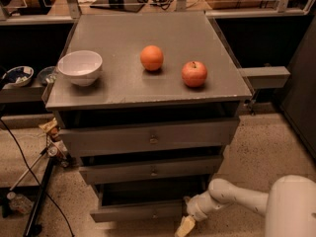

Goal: Open bottom drawer

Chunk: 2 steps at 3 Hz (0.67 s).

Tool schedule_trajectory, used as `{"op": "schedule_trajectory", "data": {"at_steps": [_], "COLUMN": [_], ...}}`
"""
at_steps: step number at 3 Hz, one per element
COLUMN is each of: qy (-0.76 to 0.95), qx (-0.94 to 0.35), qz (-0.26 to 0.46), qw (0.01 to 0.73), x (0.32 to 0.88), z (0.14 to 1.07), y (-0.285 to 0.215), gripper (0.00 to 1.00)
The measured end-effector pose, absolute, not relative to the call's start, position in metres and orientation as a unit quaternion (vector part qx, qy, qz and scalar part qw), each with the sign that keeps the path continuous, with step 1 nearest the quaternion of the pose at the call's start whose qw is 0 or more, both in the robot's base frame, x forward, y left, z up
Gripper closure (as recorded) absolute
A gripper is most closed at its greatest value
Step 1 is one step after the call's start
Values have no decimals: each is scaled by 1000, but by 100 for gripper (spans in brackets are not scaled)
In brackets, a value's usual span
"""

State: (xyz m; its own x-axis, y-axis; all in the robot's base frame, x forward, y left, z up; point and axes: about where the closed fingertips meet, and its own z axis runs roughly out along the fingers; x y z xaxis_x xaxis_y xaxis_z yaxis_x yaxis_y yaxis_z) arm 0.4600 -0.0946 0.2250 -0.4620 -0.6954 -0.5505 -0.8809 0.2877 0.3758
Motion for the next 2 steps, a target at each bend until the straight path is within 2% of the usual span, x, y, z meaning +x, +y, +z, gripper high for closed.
{"op": "schedule_trajectory", "data": {"at_steps": [1, 2], "qy": [786, 785], "qx": [-499, -470], "qz": [336, 378], "qw": [144, 138], "x": [456, 388], "z": [232, 245], "y": [-92, -129], "gripper": [0, 0]}}
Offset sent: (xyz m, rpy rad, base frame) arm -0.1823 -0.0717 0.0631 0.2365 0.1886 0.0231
